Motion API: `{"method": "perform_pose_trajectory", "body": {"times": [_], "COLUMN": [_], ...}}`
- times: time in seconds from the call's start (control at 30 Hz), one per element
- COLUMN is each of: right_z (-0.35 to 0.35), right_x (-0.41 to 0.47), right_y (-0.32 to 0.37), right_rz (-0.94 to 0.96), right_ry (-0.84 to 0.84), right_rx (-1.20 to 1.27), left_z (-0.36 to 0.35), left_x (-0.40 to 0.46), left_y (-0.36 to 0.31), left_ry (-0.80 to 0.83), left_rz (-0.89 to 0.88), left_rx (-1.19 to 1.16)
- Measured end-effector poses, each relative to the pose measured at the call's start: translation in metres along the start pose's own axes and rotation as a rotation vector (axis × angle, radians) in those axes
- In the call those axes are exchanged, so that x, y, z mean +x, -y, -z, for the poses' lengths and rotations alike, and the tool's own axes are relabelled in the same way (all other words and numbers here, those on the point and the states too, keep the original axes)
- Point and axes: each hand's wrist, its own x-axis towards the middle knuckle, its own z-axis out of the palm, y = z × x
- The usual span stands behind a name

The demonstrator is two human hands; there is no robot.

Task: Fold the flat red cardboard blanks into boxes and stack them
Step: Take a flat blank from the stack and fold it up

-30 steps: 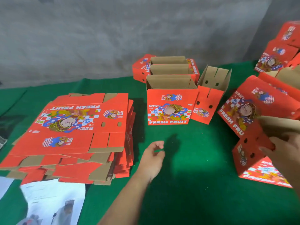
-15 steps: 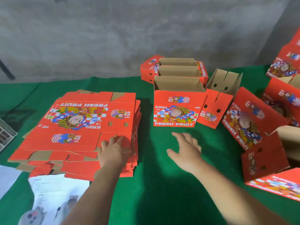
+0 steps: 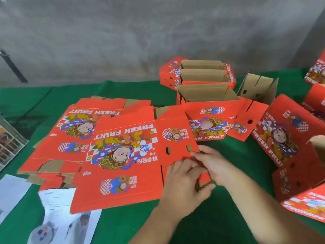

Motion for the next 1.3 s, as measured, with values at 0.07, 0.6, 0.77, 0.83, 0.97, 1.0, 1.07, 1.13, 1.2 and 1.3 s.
{"method": "perform_pose_trajectory", "body": {"times": [0.07,0.6,0.77,0.83,0.97,1.0,1.07,1.13,1.2,1.3], "right_z": [0.021,0.081,0.072,0.072,0.070,0.070,0.075,0.082,0.087,0.100], "right_x": [-0.002,-0.021,-0.009,-0.011,-0.020,-0.021,-0.025,-0.033,-0.044,-0.057], "right_y": [-0.002,-0.068,-0.061,-0.054,-0.041,-0.038,-0.032,-0.034,-0.040,-0.042], "right_rz": [-0.048,0.169,0.265,0.265,0.178,0.109,-0.049,-0.118,-0.108,-0.083], "right_ry": [-0.029,-0.223,-0.298,-0.296,-0.260,-0.141,0.117,0.104,0.012,-0.042], "right_rx": [-0.016,-0.139,-0.434,-0.445,-0.217,-0.133,-0.057,-0.042,-0.034,-0.121], "left_z": [0.015,0.068,0.050,0.054,0.053,0.050,0.039,0.029,0.025,0.022], "left_x": [-0.006,-0.052,-0.047,-0.040,-0.029,-0.025,-0.020,-0.019,-0.025,-0.034], "left_y": [0.026,0.148,0.126,0.118,0.103,0.092,0.070,0.050,0.047,0.047], "left_ry": [-0.053,-0.498,-0.593,-0.667,-0.658,-0.615,-0.500,-0.429,-0.398,-0.323], "left_rz": [0.120,1.214,1.087,1.039,0.927,0.905,0.806,0.730,0.714,0.731], "left_rx": [-0.011,-0.518,-0.557,-0.625,-0.787,-0.858,-0.943,-0.949,-0.941,-0.876]}}
